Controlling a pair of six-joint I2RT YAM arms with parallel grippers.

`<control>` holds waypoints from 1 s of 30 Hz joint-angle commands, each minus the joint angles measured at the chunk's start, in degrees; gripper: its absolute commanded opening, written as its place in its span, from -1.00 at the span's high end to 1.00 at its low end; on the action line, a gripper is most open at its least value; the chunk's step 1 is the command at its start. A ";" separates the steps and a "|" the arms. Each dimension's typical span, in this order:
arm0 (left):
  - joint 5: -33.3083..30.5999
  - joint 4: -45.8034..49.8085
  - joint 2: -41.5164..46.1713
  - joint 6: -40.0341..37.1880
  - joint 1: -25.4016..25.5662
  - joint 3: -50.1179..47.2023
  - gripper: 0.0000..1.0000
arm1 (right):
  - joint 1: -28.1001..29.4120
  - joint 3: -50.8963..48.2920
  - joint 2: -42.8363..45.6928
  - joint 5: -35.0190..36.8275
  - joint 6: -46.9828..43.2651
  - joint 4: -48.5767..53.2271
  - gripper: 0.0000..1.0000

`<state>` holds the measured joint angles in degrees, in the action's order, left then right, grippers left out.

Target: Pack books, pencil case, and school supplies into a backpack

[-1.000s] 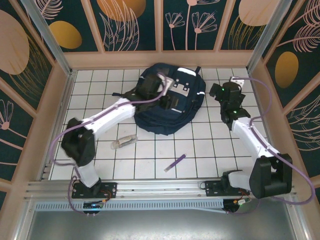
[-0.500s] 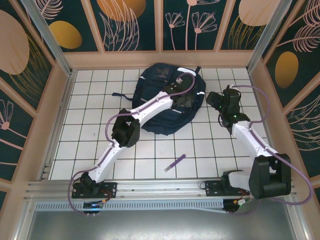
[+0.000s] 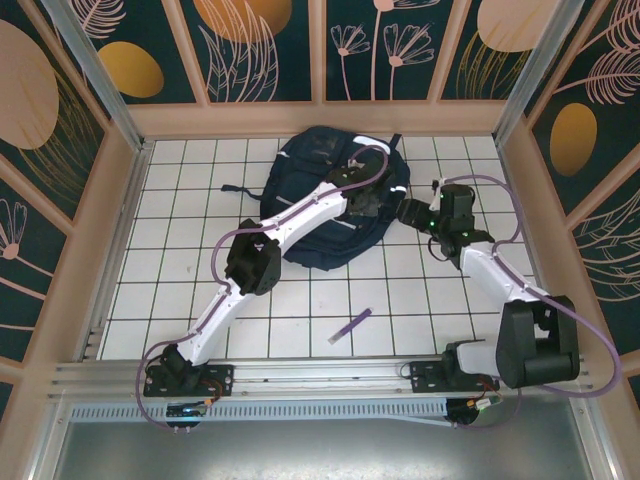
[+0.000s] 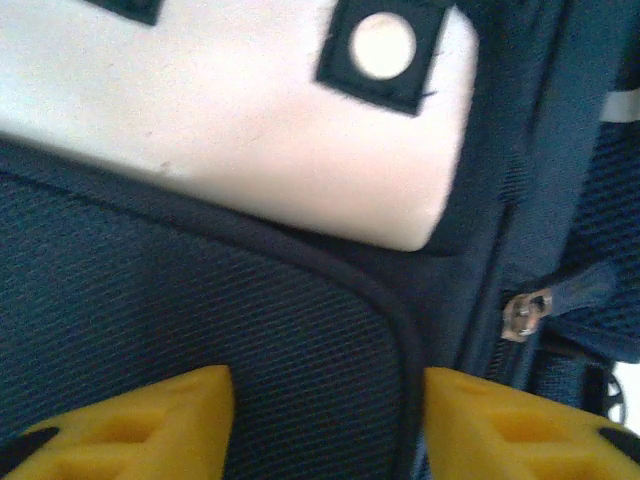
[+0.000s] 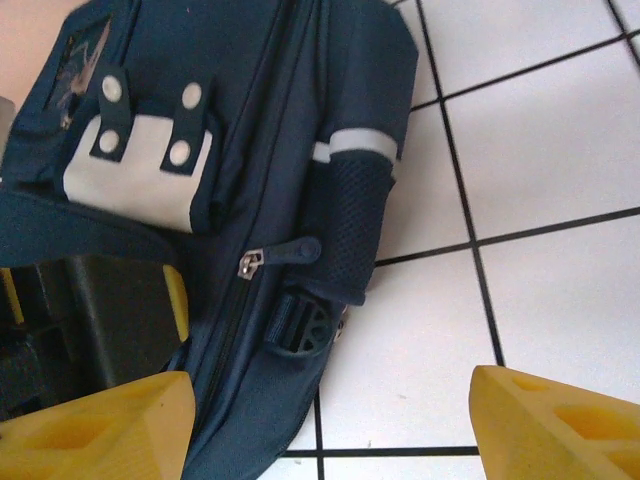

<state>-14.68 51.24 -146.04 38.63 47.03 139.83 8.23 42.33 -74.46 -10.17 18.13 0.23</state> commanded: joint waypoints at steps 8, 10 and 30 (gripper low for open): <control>-7.72 5.36 -0.94 -2.71 -0.45 -1.76 0.57 | 0.04 -1.39 -2.44 -6.16 -1.41 -3.31 -0.42; -6.56 5.81 -0.22 -4.34 -0.58 -0.87 0.79 | 0.07 -1.65 -3.08 -6.76 -1.90 -3.64 -0.41; 7.87 5.29 21.22 -10.09 -1.70 -8.92 1.00 | 14.99 -13.09 -9.34 -28.11 -46.58 -44.26 -0.40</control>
<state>-9.93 56.99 -129.12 29.12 44.93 131.41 21.47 28.86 -82.19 -34.94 -14.94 -35.27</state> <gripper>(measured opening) 0.047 0.701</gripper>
